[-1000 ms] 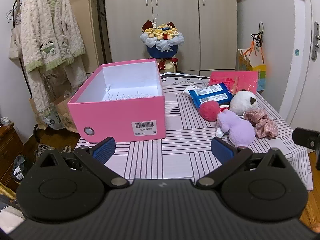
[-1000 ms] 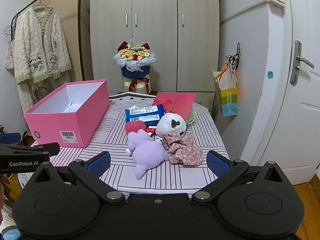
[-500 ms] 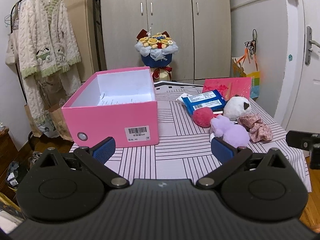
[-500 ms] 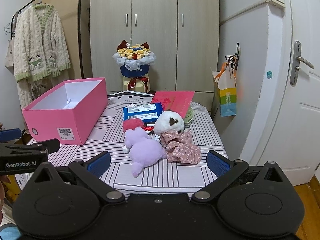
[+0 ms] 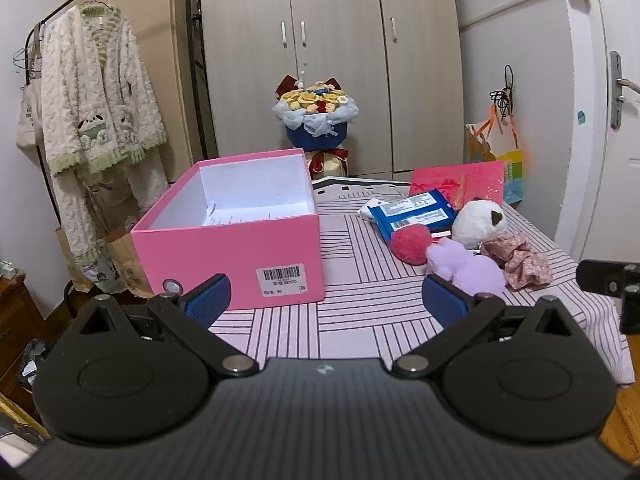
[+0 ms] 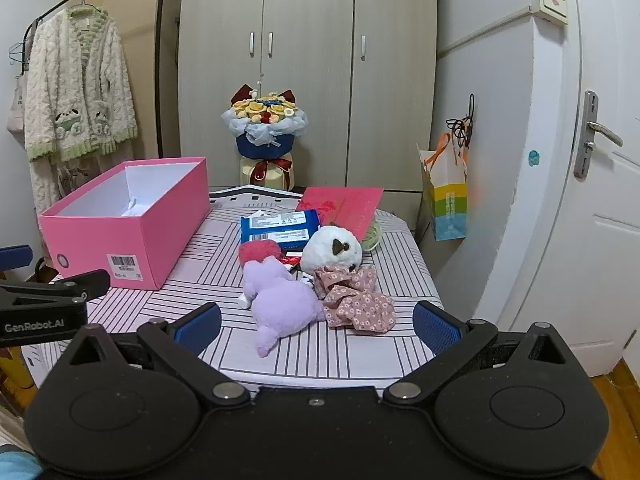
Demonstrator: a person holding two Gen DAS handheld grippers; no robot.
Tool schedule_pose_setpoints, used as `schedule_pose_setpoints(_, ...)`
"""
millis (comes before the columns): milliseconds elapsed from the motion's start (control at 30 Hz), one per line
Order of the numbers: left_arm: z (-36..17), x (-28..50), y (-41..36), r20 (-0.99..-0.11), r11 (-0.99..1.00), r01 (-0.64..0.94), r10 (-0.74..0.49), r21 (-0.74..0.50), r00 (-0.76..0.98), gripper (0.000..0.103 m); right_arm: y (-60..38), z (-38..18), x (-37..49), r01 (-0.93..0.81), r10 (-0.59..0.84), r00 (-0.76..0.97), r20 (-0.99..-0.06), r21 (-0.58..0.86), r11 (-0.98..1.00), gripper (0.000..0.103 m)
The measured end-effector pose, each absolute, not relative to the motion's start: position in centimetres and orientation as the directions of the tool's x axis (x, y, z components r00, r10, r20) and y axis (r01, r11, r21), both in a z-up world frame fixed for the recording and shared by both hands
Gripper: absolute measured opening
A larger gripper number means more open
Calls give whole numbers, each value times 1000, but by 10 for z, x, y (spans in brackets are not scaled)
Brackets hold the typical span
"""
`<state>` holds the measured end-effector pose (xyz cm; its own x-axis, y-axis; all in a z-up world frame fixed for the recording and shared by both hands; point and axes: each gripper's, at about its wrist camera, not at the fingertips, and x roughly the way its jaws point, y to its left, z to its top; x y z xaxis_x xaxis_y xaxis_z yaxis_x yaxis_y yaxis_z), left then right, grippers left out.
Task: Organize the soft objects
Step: 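Move the right tool toward the lilac plush bunny on the table, then close the right gripper on the lilac plush bunny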
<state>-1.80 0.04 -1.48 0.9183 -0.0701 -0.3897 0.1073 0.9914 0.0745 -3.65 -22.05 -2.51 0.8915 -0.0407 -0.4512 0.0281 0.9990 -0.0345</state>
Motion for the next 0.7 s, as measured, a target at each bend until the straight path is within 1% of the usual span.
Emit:
schedule_pose_setpoints(367,-11,-23,1,-381,990,132,-107,40,918,103,-221,-26,-39,16,-33,899,-437,-42,999,103)
schedule_pose_setpoints(533,-8,-20,-1,-384,992,122,-100,36,918,103,-224,-27,-46,-50,24,930,-366,-63,997,103)
schedule_pose_setpoints(633,-7,-17,-1,-380,991,134,-122,5,917,103,-230,-30,-46,-83,63,949,-309,-51,995,103)
schedule_pose_setpoints(700,-9,-11,-4,-381,989,143,-140,-20,914,102,-234,-37,-39,-102,85,954,-288,-45,994,103)
